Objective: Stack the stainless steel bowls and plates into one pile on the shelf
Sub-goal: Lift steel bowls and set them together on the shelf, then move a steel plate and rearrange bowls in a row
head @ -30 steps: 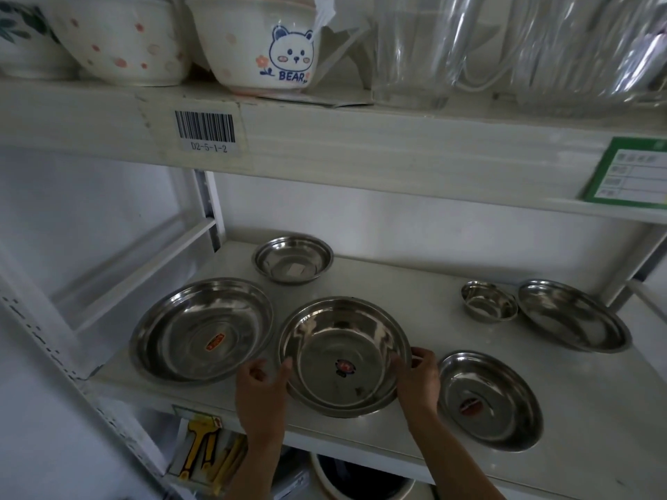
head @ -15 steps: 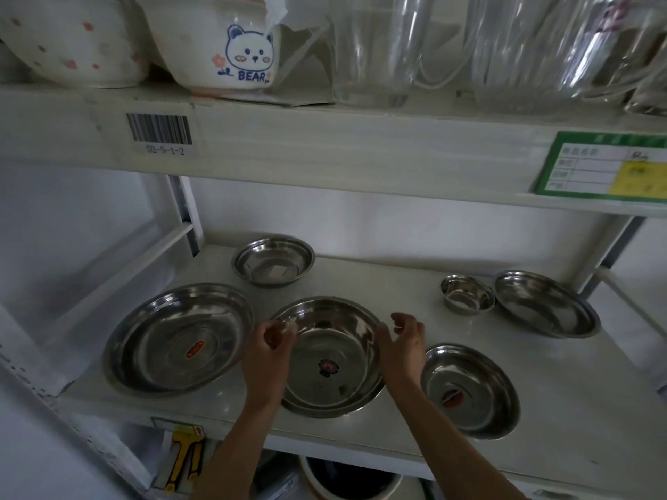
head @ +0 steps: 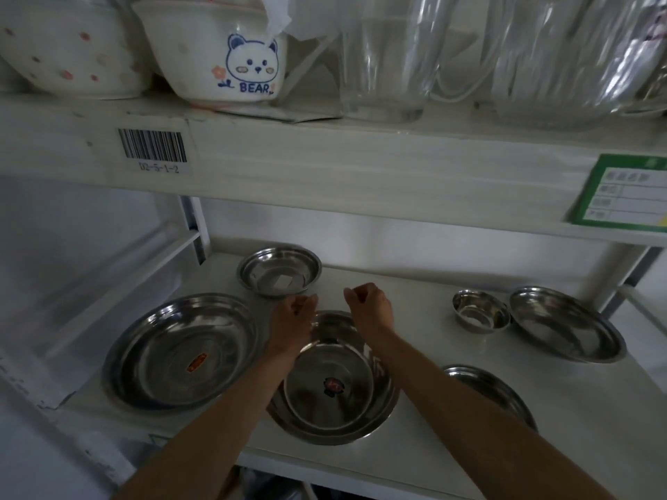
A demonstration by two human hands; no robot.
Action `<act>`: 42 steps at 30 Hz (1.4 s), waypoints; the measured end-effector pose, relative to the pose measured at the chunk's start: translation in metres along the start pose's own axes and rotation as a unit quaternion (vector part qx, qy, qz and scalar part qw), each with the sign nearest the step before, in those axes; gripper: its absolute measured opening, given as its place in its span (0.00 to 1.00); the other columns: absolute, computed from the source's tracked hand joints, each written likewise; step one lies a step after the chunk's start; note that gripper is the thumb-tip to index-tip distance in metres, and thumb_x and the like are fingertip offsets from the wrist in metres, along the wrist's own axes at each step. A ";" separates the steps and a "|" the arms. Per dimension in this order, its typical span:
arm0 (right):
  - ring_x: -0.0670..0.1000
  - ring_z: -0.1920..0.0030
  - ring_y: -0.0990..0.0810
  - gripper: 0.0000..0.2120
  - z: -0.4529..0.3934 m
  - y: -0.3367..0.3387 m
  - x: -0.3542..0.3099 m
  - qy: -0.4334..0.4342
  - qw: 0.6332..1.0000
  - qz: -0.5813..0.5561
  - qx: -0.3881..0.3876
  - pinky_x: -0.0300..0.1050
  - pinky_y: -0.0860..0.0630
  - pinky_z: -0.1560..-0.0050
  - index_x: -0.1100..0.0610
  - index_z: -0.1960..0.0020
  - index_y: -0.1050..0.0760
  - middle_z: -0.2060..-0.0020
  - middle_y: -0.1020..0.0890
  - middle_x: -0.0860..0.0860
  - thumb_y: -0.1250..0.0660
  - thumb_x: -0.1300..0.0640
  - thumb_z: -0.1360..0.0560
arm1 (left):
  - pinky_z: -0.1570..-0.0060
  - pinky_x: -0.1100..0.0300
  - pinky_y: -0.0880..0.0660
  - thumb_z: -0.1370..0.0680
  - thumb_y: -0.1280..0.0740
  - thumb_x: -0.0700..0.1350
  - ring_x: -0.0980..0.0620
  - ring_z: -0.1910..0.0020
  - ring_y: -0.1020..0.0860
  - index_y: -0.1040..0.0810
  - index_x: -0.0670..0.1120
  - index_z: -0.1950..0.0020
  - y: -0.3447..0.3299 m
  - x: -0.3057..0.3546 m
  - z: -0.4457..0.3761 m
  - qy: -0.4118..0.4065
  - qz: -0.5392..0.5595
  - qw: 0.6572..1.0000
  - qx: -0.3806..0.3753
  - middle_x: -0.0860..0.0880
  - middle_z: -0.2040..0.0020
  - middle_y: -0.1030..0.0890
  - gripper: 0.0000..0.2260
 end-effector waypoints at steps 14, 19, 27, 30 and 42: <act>0.58 0.51 0.19 0.22 -0.081 -0.084 -0.013 -0.087 0.990 0.003 -0.114 0.45 0.28 0.53 0.63 0.53 0.21 0.53 0.17 0.60 0.40 0.44 0.23 | 0.46 0.53 0.27 0.21 0.37 0.49 0.38 0.45 0.20 0.18 0.36 0.46 0.031 -0.030 -0.104 0.012 -0.164 0.980 0.112 0.35 0.48 0.17 0.17; 0.60 0.51 0.19 0.25 -0.108 -0.111 -0.004 -0.118 0.984 -0.018 -0.136 0.51 0.22 0.49 0.63 0.38 0.26 0.46 0.19 0.61 0.42 0.43 0.22 | 0.39 0.51 0.32 0.20 0.39 0.52 0.37 0.39 0.26 0.24 0.32 0.40 0.048 -0.040 -0.131 0.053 -0.233 0.954 0.183 0.33 0.41 0.22 0.23; 0.58 0.64 0.19 0.25 -0.122 -0.138 0.010 -0.183 0.972 -0.094 -0.111 0.56 0.18 0.49 0.67 0.45 0.27 0.57 0.18 0.63 0.41 0.43 0.21 | 0.32 0.52 0.38 0.21 0.40 0.55 0.39 0.31 0.34 0.37 0.30 0.29 0.070 -0.062 -0.171 0.149 -0.160 0.944 0.248 0.34 0.30 0.32 0.32; 0.55 0.66 0.20 0.25 -0.121 -0.144 0.011 -0.192 0.969 -0.098 -0.124 0.49 0.19 0.65 0.66 0.40 0.28 0.47 0.19 0.65 0.41 0.44 0.21 | 0.31 0.50 0.38 0.20 0.42 0.56 0.38 0.29 0.35 0.40 0.29 0.28 0.067 -0.073 -0.182 0.195 -0.108 0.944 0.244 0.33 0.28 0.34 0.33; 0.60 0.63 0.20 0.21 -0.130 -0.167 0.009 -0.210 0.952 -0.174 -0.138 0.53 0.20 0.62 0.68 0.40 0.28 0.49 0.19 0.69 0.39 0.50 0.21 | 0.34 0.50 0.33 0.18 0.44 0.50 0.37 0.31 0.30 0.36 0.33 0.30 0.041 -0.097 -0.183 0.240 0.092 0.936 0.240 0.34 0.30 0.30 0.24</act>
Point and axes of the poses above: each hand's wrist, its own z-axis away from the middle knuckle, its own y-axis out of the back of the hand, x = y × z, the point moved 5 cm from there along -z, towards the middle knuckle
